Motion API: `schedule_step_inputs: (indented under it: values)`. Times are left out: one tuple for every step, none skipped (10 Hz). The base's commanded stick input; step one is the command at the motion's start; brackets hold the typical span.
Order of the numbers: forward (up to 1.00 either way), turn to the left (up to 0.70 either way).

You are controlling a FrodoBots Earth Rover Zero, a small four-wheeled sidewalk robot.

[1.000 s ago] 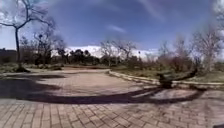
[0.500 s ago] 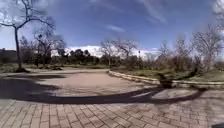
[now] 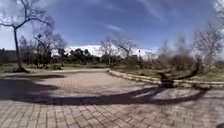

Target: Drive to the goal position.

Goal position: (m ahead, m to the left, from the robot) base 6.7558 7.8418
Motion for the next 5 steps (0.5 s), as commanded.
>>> schedule_step_inputs:
  values:
    - [0.94,0.00]
    - [1.00,0.00]
    - [1.00,0.00]
    - [1.00,0.00]
    - [1.00,0.00]
